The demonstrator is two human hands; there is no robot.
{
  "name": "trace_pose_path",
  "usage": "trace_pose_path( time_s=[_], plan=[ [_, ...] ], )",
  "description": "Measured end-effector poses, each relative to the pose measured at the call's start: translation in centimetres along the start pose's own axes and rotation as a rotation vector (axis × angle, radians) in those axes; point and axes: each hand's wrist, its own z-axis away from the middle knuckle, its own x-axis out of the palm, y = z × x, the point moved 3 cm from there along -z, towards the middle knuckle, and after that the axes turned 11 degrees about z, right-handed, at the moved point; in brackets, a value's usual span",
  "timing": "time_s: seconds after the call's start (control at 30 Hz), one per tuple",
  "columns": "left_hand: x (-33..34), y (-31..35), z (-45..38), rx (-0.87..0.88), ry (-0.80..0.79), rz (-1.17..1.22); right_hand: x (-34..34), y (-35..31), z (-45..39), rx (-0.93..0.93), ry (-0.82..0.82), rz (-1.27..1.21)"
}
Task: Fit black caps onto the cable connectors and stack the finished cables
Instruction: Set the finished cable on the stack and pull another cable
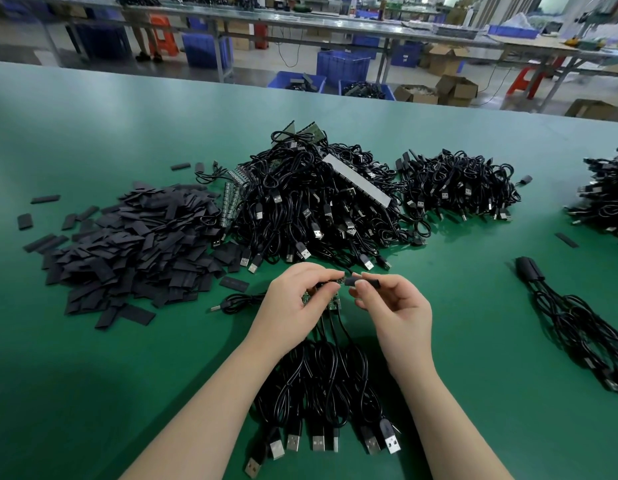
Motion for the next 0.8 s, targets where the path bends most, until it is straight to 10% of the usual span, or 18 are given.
trace_pose_path(
  time_s=[0.8],
  plan=[
    [-0.3, 0.59, 0.41, -0.107, 0.037, -0.087, 0.37, 0.33, 0.0, 0.154, -0.062, -0.054]
  ],
)
